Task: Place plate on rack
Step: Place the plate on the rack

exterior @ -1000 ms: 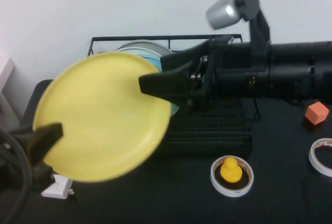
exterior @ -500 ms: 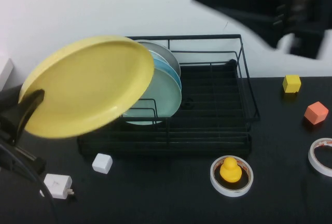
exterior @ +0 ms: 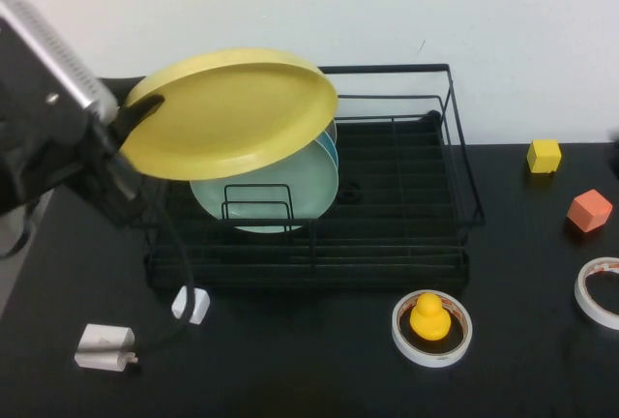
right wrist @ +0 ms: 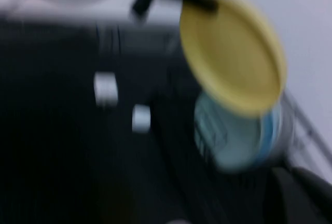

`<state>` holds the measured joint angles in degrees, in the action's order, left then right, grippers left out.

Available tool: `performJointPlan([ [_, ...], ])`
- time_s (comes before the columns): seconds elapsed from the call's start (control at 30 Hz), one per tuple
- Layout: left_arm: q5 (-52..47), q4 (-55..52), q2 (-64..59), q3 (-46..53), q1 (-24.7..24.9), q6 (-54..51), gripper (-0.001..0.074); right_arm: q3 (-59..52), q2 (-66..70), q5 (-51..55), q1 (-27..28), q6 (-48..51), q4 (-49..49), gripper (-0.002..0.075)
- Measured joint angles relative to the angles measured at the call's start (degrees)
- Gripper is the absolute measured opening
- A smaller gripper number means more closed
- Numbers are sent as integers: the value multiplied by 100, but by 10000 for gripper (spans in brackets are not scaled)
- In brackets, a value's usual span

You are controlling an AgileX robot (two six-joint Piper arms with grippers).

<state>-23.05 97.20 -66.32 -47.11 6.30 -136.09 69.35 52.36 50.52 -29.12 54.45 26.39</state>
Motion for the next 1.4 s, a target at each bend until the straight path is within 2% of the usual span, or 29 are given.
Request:
performJointPlan([
  [0.13,-50,0,-663,-405,0,-10,73,-239,-211,591,0,-898,-1036,3],
  [0.3,-233,-346,-1357,-774,0,-22,73,-751,-514,737,0,-1216,-1443,1],
  [0.5,-215,-683,-1973,-991,0,-686,73,-1145,-806,788,3,-1256,-1580,1],
  [0.8,25,-34,-2285,-1016,0,-2236,73,-1146,-851,820,3,-1291,-1656,0],
  [1.23,14,24,-2585,-1036,0,-2456,73,-1146,-851,829,3,-1560,-1716,0],
  [1.3,22,32,-2637,-1036,0,-2456,87,-1146,-851,829,3,-1560,-1716,-1],
  [1.4,-17,36,-2660,-1036,0,-2396,169,-1146,-851,829,3,-1560,-1716,-1],
])
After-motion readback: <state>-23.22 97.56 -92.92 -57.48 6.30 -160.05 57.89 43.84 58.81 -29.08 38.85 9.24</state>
